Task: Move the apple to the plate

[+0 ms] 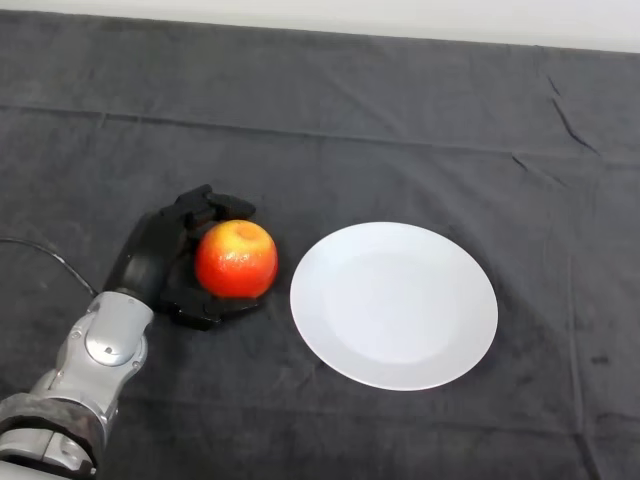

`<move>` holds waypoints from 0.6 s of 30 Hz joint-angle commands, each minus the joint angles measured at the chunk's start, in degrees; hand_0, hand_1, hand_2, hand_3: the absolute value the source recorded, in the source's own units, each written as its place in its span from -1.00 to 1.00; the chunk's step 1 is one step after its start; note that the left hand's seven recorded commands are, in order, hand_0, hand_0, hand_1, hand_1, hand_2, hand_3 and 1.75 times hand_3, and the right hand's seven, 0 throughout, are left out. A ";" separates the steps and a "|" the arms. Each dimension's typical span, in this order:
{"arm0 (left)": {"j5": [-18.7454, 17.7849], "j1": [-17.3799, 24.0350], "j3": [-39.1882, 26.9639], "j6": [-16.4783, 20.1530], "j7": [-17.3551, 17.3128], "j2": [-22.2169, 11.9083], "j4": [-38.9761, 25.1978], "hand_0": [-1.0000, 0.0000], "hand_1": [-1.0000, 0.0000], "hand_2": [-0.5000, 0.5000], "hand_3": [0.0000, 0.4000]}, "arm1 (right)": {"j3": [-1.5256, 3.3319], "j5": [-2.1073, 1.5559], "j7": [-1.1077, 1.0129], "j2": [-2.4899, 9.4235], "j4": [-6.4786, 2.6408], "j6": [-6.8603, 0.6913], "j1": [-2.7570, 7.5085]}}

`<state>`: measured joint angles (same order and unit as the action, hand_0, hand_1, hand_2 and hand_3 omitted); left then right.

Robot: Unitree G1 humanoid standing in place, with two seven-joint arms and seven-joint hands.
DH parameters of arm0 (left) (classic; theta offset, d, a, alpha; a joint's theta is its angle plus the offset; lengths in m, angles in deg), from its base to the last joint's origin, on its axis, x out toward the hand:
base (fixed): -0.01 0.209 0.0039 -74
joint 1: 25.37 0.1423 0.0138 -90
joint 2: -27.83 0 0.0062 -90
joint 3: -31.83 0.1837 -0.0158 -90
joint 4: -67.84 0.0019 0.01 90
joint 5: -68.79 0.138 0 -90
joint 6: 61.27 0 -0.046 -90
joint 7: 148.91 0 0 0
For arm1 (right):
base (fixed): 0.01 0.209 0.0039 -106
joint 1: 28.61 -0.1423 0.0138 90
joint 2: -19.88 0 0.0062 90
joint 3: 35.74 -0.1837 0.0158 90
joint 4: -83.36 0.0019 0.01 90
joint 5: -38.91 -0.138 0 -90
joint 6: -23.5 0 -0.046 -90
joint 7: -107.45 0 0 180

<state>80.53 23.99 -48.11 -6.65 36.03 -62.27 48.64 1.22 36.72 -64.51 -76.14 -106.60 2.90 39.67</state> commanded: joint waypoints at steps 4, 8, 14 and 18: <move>1.05 -5.24 0.55 1.17 0.09 0.30 -1.44 -1.00 -1.00 0.00 1.00 | -0.67 -0.96 -0.32 7.88 -5.59 -3.57 6.95; 1.47 -4.85 1.30 0.78 1.25 1.32 -4.66 -1.00 -1.00 0.00 1.00 | -0.66 -0.96 -0.32 7.88 -5.59 -3.58 6.95; 2.26 -2.21 3.72 0.17 2.94 3.23 -11.76 -1.00 -1.00 0.00 1.00 | -0.65 -0.98 -0.32 7.89 -5.55 -3.60 6.95; 2.32 0.11 6.18 -0.04 3.27 3.95 -17.07 -1.00 -1.00 0.00 1.00 | -0.63 -1.00 -0.32 7.90 -5.52 -3.62 6.96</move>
<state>81.65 22.72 -42.46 -6.12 38.71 -58.89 32.29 1.21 36.72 -64.51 -76.22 -106.63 2.90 39.65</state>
